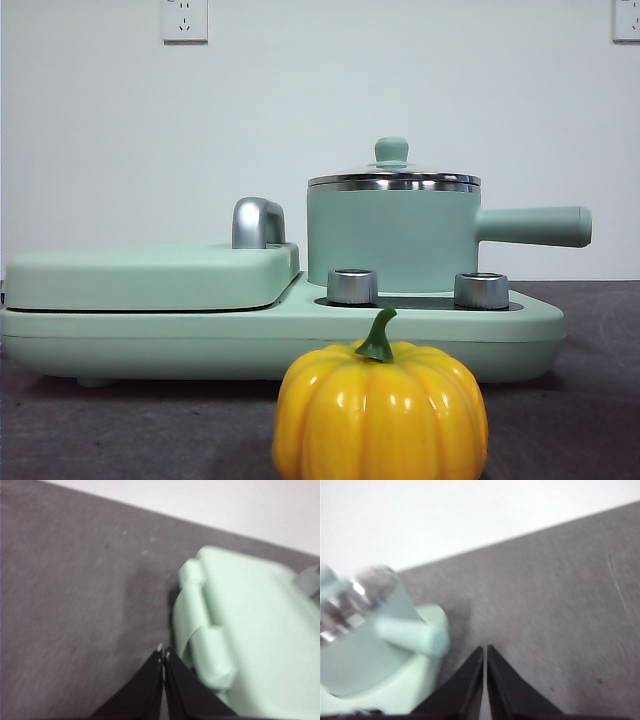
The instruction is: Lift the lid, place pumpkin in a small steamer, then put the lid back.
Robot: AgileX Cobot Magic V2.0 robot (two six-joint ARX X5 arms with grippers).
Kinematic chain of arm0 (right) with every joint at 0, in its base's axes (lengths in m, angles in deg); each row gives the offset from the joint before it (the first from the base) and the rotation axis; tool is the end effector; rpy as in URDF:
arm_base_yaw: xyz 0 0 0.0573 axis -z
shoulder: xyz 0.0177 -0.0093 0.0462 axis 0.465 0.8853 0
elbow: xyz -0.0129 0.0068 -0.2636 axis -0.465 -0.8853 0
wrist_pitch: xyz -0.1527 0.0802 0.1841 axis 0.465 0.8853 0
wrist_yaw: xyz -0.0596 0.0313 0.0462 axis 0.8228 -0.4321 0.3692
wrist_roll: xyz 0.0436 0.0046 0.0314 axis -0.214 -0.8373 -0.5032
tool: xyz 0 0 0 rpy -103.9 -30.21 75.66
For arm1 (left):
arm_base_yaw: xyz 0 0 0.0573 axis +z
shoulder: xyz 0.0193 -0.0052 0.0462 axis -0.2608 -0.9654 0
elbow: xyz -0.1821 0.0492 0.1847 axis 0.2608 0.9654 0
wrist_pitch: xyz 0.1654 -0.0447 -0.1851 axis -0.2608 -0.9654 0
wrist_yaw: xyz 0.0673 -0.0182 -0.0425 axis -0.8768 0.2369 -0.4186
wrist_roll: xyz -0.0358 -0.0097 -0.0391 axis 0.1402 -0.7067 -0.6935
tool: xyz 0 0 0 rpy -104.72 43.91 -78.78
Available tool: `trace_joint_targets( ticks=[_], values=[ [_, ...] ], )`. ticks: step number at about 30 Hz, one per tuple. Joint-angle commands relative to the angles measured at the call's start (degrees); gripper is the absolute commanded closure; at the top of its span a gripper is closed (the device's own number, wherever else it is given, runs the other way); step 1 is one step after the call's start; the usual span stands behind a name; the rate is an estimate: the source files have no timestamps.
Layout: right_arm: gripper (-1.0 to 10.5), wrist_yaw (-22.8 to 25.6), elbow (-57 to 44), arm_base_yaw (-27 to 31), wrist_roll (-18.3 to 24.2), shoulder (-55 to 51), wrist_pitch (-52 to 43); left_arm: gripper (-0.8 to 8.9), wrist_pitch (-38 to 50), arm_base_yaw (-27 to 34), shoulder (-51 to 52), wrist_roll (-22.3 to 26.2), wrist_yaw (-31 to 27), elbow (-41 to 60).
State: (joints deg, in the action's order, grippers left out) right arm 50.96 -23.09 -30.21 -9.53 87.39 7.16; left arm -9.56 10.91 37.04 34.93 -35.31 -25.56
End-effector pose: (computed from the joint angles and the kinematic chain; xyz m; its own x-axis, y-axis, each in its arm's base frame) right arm 0.0847 0.0068 0.1932 0.9829 0.1521 -0.1035 -0.1046 0.9248 0.3657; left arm 0.0954 -0.0095 0.1839 0.9649 -0.1567 -0.2108 0.0952 0.9566 -0.2755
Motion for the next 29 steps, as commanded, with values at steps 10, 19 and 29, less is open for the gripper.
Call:
trace_joint_targets(
  ticks=[10, 19, 29],
  values=[
    [9.4, -7.34, 25.0, -0.55, -2.25, 11.41, 14.43, 8.06, -4.13, -5.38, -18.84, -0.46, 8.92, -20.04],
    [9.4, -22.69, 39.56, -0.55, 9.31, 24.46, 23.17, 8.06, -9.35, -9.9, -32.33, 2.95, 18.32, -35.74],
    [9.4, -31.58, 42.91, -0.55, 15.65, 30.47, 26.99, 8.07, -8.94, -12.7, -38.6, 4.13, 26.56, -39.71]
  ],
)
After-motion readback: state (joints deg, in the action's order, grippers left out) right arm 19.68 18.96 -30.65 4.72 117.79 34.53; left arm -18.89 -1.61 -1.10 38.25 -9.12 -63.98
